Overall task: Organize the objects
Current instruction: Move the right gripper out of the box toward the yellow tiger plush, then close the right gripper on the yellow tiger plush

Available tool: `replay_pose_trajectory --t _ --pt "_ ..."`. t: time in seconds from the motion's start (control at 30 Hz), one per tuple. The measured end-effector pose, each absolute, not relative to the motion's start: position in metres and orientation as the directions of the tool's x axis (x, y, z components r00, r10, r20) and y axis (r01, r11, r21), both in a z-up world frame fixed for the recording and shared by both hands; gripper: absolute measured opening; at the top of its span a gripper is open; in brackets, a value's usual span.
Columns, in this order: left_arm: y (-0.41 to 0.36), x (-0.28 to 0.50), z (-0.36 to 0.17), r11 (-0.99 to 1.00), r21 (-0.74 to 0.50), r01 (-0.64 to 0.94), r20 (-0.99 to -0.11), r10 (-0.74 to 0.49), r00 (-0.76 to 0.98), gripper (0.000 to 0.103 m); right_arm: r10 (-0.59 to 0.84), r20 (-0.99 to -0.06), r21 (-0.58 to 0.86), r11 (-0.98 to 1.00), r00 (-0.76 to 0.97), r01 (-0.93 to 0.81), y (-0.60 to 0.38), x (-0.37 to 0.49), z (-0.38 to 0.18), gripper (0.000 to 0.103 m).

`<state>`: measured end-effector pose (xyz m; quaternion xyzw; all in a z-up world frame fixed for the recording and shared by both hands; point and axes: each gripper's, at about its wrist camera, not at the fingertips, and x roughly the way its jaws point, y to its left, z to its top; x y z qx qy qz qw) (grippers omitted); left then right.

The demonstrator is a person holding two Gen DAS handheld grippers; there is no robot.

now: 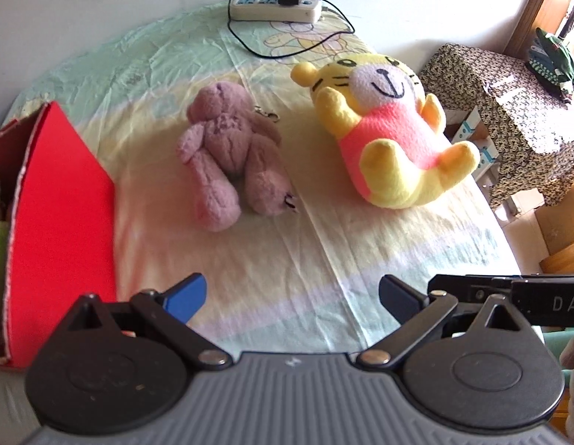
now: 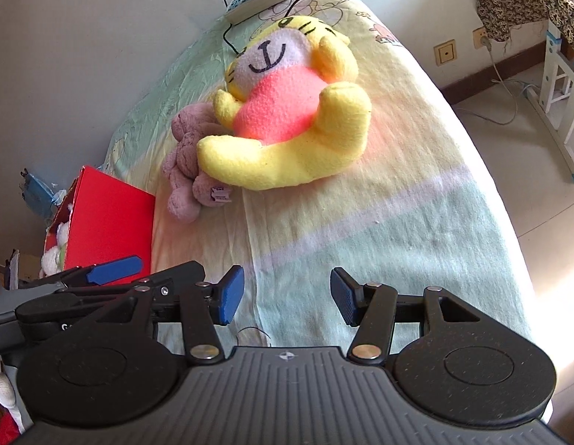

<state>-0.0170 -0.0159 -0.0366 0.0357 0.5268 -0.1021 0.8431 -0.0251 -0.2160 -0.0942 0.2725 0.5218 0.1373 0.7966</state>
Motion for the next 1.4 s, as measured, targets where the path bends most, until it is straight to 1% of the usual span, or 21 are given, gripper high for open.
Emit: replay_pose_trajectory --t 0.1,0.2,0.3,0.47,0.53,0.6,0.67,0.73,0.8,0.9,1.07,1.23,1.33,1.4 --pt "-0.022 -0.015 -0.039 0.966 -0.068 0.249 -0.9 -0.167 0.403 0.1 0.494 -0.754 0.582 0.808 0.433 0.093 -0.223 -0.022 -0.095 0.055" --pt "-0.024 -0.016 -0.037 0.945 -0.127 0.303 -0.891 -0.243 0.384 0.101 0.498 -0.741 0.605 0.786 0.45 0.126 -0.232 -0.02 -0.096 0.055" --pt "-0.025 -0.018 -0.033 0.938 -0.134 0.321 -0.867 -0.268 0.42 0.101 0.519 -0.717 0.635 0.761 0.465 0.131 -0.242 -0.017 -0.097 0.055" --pt "-0.021 -0.01 -0.033 0.915 -0.233 0.328 -0.837 -0.361 0.412 0.101 0.499 -0.703 0.654 0.733 0.507 0.185 -0.263 -0.017 -0.104 0.055" --pt "-0.024 -0.007 -0.03 0.905 -0.25 0.343 -0.818 -0.387 0.425 0.101 0.502 -0.683 0.674 0.712 0.53 0.195 -0.274 -0.016 -0.105 0.055" --pt "-0.026 0.0 -0.028 0.882 -0.297 0.367 -0.796 -0.441 0.414 0.101 0.502 -0.653 0.701 0.684 0.567 0.201 -0.284 -0.014 -0.104 0.055" --pt "-0.028 0.008 -0.024 0.852 -0.359 0.382 -0.767 -0.502 0.399 0.101 0.506 -0.608 0.737 0.647 0.612 0.197 -0.294 -0.01 -0.102 0.055" --pt "-0.03 0.018 -0.019 0.834 -0.396 0.385 -0.739 -0.538 0.405 0.101 0.516 -0.558 0.774 0.605 0.651 0.184 -0.302 0.0 -0.098 0.055" --pt "-0.033 0.027 -0.016 0.835 -0.394 0.385 -0.724 -0.54 0.429 0.101 0.537 -0.508 0.805 0.575 0.673 0.149 -0.304 0.011 -0.095 0.055" --pt "-0.039 0.045 -0.019 0.84 -0.404 0.362 -0.727 -0.535 0.431 0.102 0.582 -0.458 0.83 0.55 0.673 0.089 -0.302 0.031 -0.095 0.056" --pt "-0.044 0.07 -0.028 0.826 -0.449 0.34 -0.715 -0.56 0.418 0.101 0.6 -0.451 0.834 0.548 0.66 0.072 -0.302 0.056 -0.106 0.059" --pt "-0.04 0.086 -0.046 0.805 -0.52 0.285 -0.704 -0.593 0.392 0.101 0.683 -0.408 0.88 0.47 0.606 0.064 -0.301 0.074 -0.13 0.061" --pt "-0.037 0.092 -0.054 0.784 -0.567 0.253 -0.688 -0.62 0.378 0.099 0.695 -0.411 0.88 0.47 0.59 0.059 -0.296 0.084 -0.141 0.06" --pt "-0.038 0.094 -0.057 0.789 -0.556 0.259 -0.693 -0.613 0.38 0.097 0.715 -0.397 0.892 0.449 0.576 0.058 -0.293 0.089 -0.148 0.06"
